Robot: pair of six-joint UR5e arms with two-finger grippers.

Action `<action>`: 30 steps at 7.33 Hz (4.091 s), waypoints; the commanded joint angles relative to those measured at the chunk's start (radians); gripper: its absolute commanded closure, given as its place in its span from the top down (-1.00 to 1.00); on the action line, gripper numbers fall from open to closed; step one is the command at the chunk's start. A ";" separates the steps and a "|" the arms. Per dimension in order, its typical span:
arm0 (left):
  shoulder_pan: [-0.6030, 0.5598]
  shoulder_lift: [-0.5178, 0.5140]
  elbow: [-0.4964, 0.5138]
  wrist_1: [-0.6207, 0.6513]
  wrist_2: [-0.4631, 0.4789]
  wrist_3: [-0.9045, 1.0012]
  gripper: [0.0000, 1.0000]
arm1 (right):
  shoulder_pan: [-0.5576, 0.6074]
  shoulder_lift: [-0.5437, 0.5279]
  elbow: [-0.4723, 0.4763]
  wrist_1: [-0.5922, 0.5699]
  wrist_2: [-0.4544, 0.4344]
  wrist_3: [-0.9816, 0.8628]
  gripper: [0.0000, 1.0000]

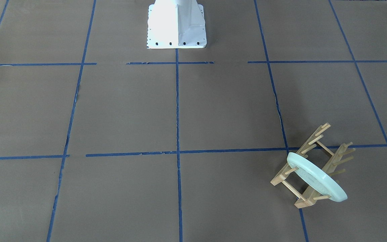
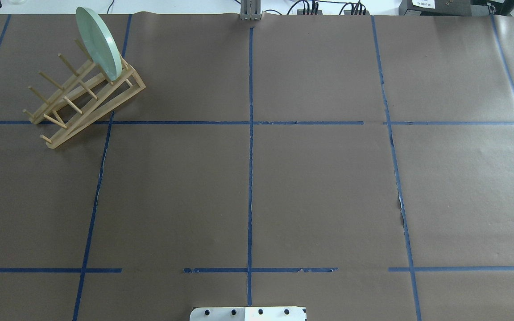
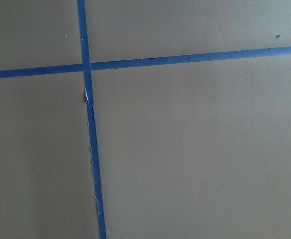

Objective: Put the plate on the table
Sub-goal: 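Reach the left gripper to the top rim of the green plate in the rack, then close the left gripper on the plate rim and lift it out of the rack, then carry the plate toward the robot and lower it flat onto the table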

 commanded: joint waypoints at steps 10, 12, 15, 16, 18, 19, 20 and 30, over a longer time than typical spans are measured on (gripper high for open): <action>0.248 -0.149 0.149 -0.177 0.424 -0.559 -0.99 | 0.000 -0.002 0.000 0.000 0.000 0.000 1.00; 0.240 -0.149 0.128 -0.181 0.419 -0.558 -1.00 | 0.000 0.000 0.001 0.000 0.000 0.000 1.00; 0.104 -0.149 -0.002 -0.163 0.256 -0.651 -1.00 | 0.000 0.000 0.001 0.000 0.000 0.000 1.00; 0.095 -0.152 -0.063 -0.101 0.201 -0.685 -1.00 | 0.000 0.000 0.001 0.000 0.000 0.000 1.00; 0.142 -0.200 -0.174 0.192 0.188 -0.648 -1.00 | 0.000 0.000 0.001 0.000 0.000 0.000 1.00; 0.226 -0.207 -0.253 0.375 0.203 -0.583 -1.00 | 0.000 0.000 0.001 0.000 0.000 0.000 1.00; 0.293 -0.241 -0.313 0.574 0.284 -0.496 -1.00 | 0.000 0.000 0.001 0.000 0.000 0.000 1.00; 0.886 -0.461 -0.136 1.325 0.766 -0.069 0.63 | 0.000 0.000 0.001 0.000 0.000 0.000 1.00</action>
